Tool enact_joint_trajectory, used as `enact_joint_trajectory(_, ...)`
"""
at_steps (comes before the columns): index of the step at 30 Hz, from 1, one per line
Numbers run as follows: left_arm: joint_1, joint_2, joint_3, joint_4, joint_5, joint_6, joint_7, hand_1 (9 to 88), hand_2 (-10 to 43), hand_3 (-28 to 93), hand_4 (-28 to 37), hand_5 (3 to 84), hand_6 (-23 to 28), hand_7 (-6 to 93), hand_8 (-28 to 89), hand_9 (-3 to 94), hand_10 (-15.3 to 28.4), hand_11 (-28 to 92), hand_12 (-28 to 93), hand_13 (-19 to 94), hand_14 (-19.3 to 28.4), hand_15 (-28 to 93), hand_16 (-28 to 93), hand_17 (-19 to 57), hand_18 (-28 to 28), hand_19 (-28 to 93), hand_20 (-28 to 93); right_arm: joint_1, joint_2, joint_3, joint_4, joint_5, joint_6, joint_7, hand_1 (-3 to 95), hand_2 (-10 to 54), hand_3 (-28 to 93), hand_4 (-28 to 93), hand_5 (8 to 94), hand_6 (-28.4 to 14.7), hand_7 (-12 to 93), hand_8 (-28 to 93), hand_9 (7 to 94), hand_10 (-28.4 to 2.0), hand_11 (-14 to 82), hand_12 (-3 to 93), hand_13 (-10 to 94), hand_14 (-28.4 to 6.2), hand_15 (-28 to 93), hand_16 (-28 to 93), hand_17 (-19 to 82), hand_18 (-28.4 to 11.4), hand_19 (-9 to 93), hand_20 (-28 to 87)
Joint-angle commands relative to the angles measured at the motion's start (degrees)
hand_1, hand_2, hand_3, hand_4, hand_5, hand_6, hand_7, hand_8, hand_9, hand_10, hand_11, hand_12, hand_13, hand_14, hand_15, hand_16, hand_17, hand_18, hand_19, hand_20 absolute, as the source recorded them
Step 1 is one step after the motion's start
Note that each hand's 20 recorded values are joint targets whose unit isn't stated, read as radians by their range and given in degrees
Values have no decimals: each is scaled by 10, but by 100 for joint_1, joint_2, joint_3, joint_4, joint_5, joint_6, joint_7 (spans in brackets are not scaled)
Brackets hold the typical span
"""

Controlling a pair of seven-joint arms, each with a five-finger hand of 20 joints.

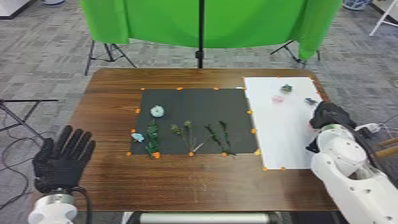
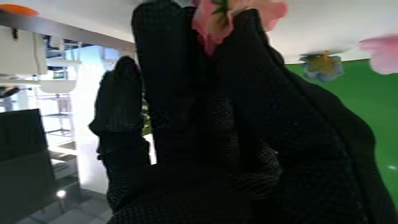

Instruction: Arrange flowers

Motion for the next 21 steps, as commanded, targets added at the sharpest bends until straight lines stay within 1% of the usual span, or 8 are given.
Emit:
enact_joint_trajectory(1,117,-43,16,-11,-4,-7,-13,247,197,761,-283,427,96,102,-100,383,158,212,92,285,160,338,-78,-68,132,356,117,-230,86,-64,-663,-115,197,-153,651,-95,717,-283,732,0,467,10,835,-91,209,444,741,-53,417,399,347,-230,871,318)
enact_joint_trajectory(5,163,-39,-20,-32,-10,12,20,247,197,761,-283,426,95,101,-100,382,158,211,92,285,160,337,-79,-68,132,356,116,-155,100,-344,-1259,-228,342,-668,648,-95,723,-283,732,-1,469,14,836,-92,210,446,740,-57,417,403,347,-230,870,321)
enact_joint_trajectory(8,174,-33,-41,-26,1,39,5,248,197,760,-283,426,95,102,-100,381,158,211,92,284,160,337,-78,-69,132,357,117,132,-45,-769,-1402,-333,414,-1055,646,-95,727,-283,731,-2,470,16,835,-93,211,447,738,-59,420,404,344,-230,870,323)
enact_joint_trajectory(10,198,-43,-46,-36,-10,73,10,247,197,761,-283,425,95,102,-100,380,157,210,92,284,160,337,-78,-69,132,357,117,480,-246,-1140,-1363,-253,404,-1241,642,-95,729,-283,730,-2,472,18,833,-95,212,448,734,-61,424,405,342,-229,870,325)
enact_joint_trajectory(12,202,-37,-33,-36,-4,53,11,247,197,762,-283,424,94,103,-100,378,158,210,92,284,160,337,-78,-70,132,357,117,876,-507,-1553,-1262,-235,379,-1392,639,-95,730,-283,729,-2,473,20,833,-95,214,449,731,-62,428,402,341,-230,869,327)
enact_joint_trajectory(16,77,-13,44,12,28,24,-39,247,197,761,-283,424,94,103,-100,378,157,210,93,284,160,337,-78,-69,132,357,116,1424,-991,-2273,-1196,389,263,-1454,636,-95,733,-283,725,-3,477,24,829,-97,217,452,726,-61,436,399,339,-227,868,328)
enact_joint_trajectory(18,18,10,69,42,41,-8,-80,247,196,761,-283,424,94,103,-100,377,157,210,93,284,160,337,-78,-69,132,357,116,1646,-1195,-2582,-1086,321,-5,-1692,635,-95,734,-283,724,-3,478,23,826,-98,219,453,724,-62,440,397,339,-228,868,329)
enact_joint_trajectory(21,-45,23,106,68,49,8,-108,247,197,761,-283,423,94,103,-100,376,156,209,93,284,160,338,-78,-69,132,357,116,1986,-1524,-3034,-818,180,-9,-1901,634,-95,734,-283,716,-6,476,22,820,-99,219,449,719,-63,444,394,338,-229,869,329)
